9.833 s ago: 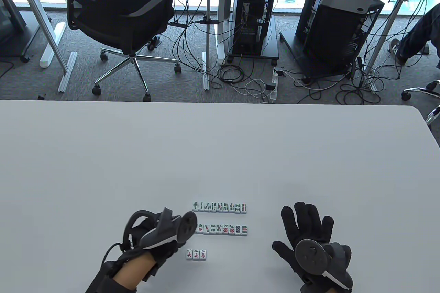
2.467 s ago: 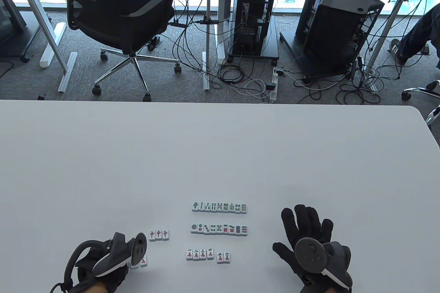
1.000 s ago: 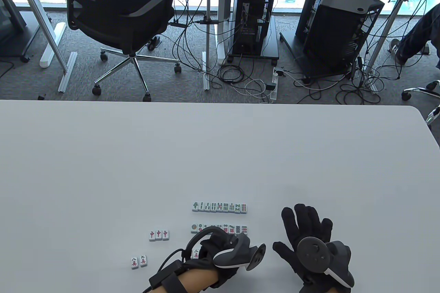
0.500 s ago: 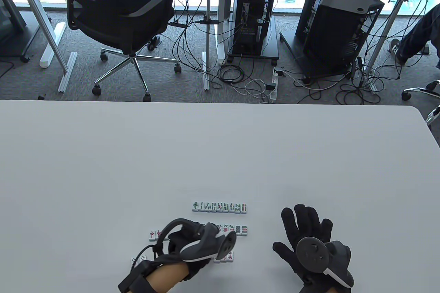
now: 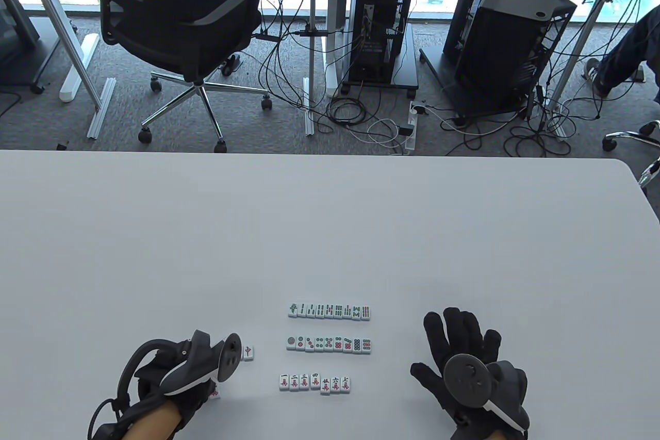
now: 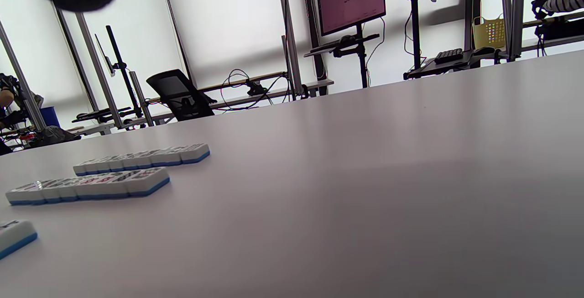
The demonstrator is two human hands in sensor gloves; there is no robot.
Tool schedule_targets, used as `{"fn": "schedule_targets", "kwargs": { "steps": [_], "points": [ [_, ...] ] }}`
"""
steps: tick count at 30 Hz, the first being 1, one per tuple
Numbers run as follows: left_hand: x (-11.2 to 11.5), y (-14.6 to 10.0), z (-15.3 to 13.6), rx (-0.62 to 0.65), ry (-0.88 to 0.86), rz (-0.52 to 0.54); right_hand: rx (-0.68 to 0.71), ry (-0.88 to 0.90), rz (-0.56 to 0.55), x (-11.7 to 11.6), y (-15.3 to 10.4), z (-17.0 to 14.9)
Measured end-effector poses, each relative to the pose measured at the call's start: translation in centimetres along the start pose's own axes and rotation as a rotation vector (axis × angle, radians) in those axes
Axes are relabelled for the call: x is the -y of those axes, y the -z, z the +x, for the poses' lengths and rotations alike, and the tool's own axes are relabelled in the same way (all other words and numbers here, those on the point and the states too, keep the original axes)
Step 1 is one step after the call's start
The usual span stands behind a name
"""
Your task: Mahjong suit sorting
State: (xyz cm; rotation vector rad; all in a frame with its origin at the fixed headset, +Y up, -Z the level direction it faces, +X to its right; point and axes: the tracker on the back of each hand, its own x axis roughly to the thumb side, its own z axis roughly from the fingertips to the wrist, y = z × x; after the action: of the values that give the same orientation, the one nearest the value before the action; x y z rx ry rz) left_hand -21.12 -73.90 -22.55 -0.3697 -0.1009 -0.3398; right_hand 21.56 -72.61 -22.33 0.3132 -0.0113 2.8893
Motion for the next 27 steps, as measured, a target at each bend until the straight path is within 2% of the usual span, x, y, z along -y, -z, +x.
{"fn": "schedule_targets", "kwargs": {
  "steps": [5,9,15,17,22,27],
  "points": [
    [1.8,0.3,0.8,0.044,0.030,-0.068,-0.014,-0.014,0.015,-0.2,0.1,-0.1],
    [2.4,0.5,1.4,0.041,0.043,-0.007,-0.017,-0.009,0.017,-0.2,0.1,-0.1],
    [2.2,0.7,1.7,0.053,0.089,-0.034,-0.010,0.003,0.010,-0.2,0.1,-0.1],
    [1.7,0.9,1.6,0.043,0.071,-0.056,-0.005,0.002,0.009,-0.2,0.1,0.0],
    [-0.9,1.1,2.0,0.040,0.038,-0.006,0.001,0.018,0.000,-0.1,0.1,-0.1],
    [-4.7,1.0,5.1,0.118,-0.014,0.110,0.008,0.022,-0.002,-0.1,0.1,0.0]
  ]
}}
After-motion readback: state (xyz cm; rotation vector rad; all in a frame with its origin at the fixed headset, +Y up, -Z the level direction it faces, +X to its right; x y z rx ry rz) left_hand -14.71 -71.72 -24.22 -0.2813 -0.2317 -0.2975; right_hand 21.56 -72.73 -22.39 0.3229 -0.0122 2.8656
